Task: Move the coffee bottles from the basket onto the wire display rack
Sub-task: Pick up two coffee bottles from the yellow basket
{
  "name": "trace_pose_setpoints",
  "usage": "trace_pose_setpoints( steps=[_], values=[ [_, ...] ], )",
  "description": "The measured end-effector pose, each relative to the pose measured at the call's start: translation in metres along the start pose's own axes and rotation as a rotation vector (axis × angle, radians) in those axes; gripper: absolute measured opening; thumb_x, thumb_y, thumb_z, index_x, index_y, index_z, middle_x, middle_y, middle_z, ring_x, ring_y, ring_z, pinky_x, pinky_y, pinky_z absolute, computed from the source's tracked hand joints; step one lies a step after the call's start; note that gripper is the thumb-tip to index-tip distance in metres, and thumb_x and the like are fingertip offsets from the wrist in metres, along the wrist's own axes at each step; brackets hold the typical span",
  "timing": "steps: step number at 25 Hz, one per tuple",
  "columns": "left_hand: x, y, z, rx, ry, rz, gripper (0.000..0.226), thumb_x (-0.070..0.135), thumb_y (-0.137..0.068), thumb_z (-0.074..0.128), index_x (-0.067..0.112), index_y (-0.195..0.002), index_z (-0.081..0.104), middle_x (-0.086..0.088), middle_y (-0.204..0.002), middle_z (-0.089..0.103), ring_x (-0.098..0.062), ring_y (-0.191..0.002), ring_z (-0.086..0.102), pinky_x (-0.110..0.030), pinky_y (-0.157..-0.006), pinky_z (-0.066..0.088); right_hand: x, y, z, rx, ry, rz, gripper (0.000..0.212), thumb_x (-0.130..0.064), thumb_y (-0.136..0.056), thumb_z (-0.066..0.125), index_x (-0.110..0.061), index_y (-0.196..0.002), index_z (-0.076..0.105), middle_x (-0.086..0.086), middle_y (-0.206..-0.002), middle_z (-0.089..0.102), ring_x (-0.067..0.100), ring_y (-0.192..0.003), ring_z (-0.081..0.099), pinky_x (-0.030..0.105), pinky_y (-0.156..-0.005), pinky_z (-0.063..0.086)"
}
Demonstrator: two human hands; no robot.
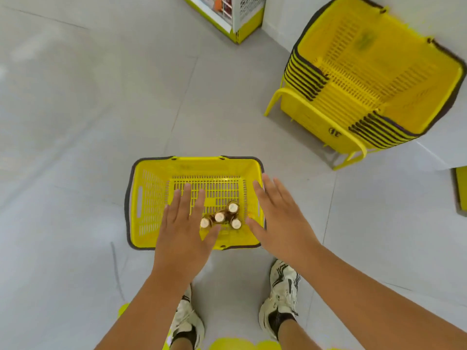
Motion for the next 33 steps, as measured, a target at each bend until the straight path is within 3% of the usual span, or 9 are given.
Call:
trace_pose_setpoints(
  steps=[5, 10, 14, 20, 22, 25, 29, 31, 33],
  values=[
    [-0.033, 0.005, 0.112, -0.143, 0.022, -0.012, 0.079, 0.067, -0.094, 0.032, 0.026, -0.161, 0.024, -0.006, -0.17, 0.013, -0.028, -0.157, 0.011, -0.052, -0.123, 0.025, 0.026, -0.022, 0.095, -0.092, -0.022, 0.034, 0.08, -0.055, -0.104, 0.041, -0.025, -0.164, -0.002, -0.001, -0.172, -0.014, 0.022, -0.159, -0.013, 0.038, -0.13, 0.005],
    [-0.067, -0.007, 0.18, -0.174, 0.023, -0.062, 0.082, 0.068, -0.091, 0.031, 0.026, -0.161, 0.021, -0.006, -0.17, 0.009, -0.026, -0.157, 0.007, -0.047, -0.124, 0.019, 0.048, -0.05, 0.16, -0.162, -0.008, 0.073, 0.078, -0.054, -0.105, 0.039, -0.025, -0.164, -0.002, -0.003, -0.172, -0.014, 0.019, -0.159, -0.013, 0.035, -0.128, 0.004],
    [-0.09, -0.016, 0.225, -0.314, 0.086, -0.14, 0.084, 0.061, -0.096, 0.048, 0.029, -0.163, 0.008, 0.0, -0.171, -0.002, -0.02, -0.157, -0.005, -0.04, -0.126, 0.008, 0.048, -0.078, 0.2, -0.193, -0.08, 0.097, 0.079, -0.052, -0.104, 0.046, -0.025, -0.165, 0.003, -0.005, -0.173, -0.005, 0.017, -0.159, -0.006, 0.039, -0.129, 0.013],
    [-0.11, -0.028, 0.273, -0.488, 0.215, -0.237, 0.087, 0.045, -0.093, 0.066, 0.028, -0.162, 0.015, 0.005, -0.169, 0.018, -0.018, -0.156, 0.015, -0.035, -0.123, 0.025, 0.042, -0.11, 0.245, -0.236, -0.123, 0.129, 0.079, -0.039, -0.1, 0.061, -0.025, -0.164, 0.016, -0.003, -0.172, 0.015, 0.021, -0.157, 0.019, 0.037, -0.122, 0.031],
    [-0.12, -0.03, 0.28, -0.493, 0.299, -0.328, 0.082, 0.036, -0.094, 0.068, 0.03, -0.161, 0.022, 0.004, -0.161, 0.037, -0.02, -0.147, 0.036, -0.035, -0.111, 0.039, 0.048, -0.115, 0.257, -0.257, -0.176, 0.184, 0.075, -0.032, -0.099, 0.064, -0.027, -0.162, 0.022, -0.004, -0.168, 0.025, 0.022, -0.15, 0.035, 0.038, -0.114, 0.043],
    [-0.13, -0.044, 0.286, -0.487, 0.3, -0.334, 0.053, 0.027, -0.094, 0.066, 0.028, -0.145, 0.049, -0.001, -0.133, 0.063, -0.025, -0.12, 0.059, -0.035, -0.092, 0.048, 0.057, -0.125, 0.267, -0.241, -0.223, 0.251, 0.07, -0.024, -0.099, 0.065, -0.025, -0.159, 0.031, -0.002, -0.16, 0.04, 0.024, -0.141, 0.047, 0.037, -0.109, 0.046],
    [-0.132, -0.055, 0.292, -0.511, 0.332, -0.273, 0.024, 0.023, -0.086, 0.07, 0.033, -0.107, 0.066, 0.01, -0.091, 0.067, -0.017, -0.084, 0.062, -0.032, -0.075, 0.054, 0.073, -0.136, 0.276, -0.217, -0.295, 0.363, 0.048, -0.018, -0.098, 0.06, -0.03, -0.144, 0.05, 0.002, -0.135, 0.063, 0.027, -0.121, 0.062, 0.041, -0.097, 0.055],
    [-0.132, -0.059, 0.29, -0.49, 0.358, -0.275, 0.018, 0.025, -0.088, 0.067, 0.034, -0.103, 0.068, 0.01, -0.085, 0.068, -0.014, -0.078, 0.063, -0.031, -0.069, 0.054, 0.076, -0.138, 0.275, -0.209, -0.306, 0.377, 0.029, -0.02, -0.098, 0.054, -0.029, -0.125, 0.06, 0.0, -0.113, 0.069, 0.022, -0.1, 0.066, 0.039, -0.083, 0.058],
    [-0.137, -0.061, 0.28, -0.431, 0.436, -0.318, 0.019, 0.025, -0.088, 0.07, 0.035, -0.104, 0.071, 0.009, -0.088, 0.072, -0.015, -0.081, 0.067, -0.031, -0.068, 0.054, 0.075, -0.136, 0.266, -0.191, -0.332, 0.372, 0.024, -0.022, -0.098, 0.054, -0.029, -0.118, 0.064, -0.002, -0.107, 0.07, 0.019, -0.093, 0.065, 0.036, -0.078, 0.057]
  ],
)
Point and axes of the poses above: each hand's wrist, its own y-axis away from the middle knuckle, its own z-axis out of the palm, x = y × z, the point moved 9 cm from there along -y, towards the middle knuckle
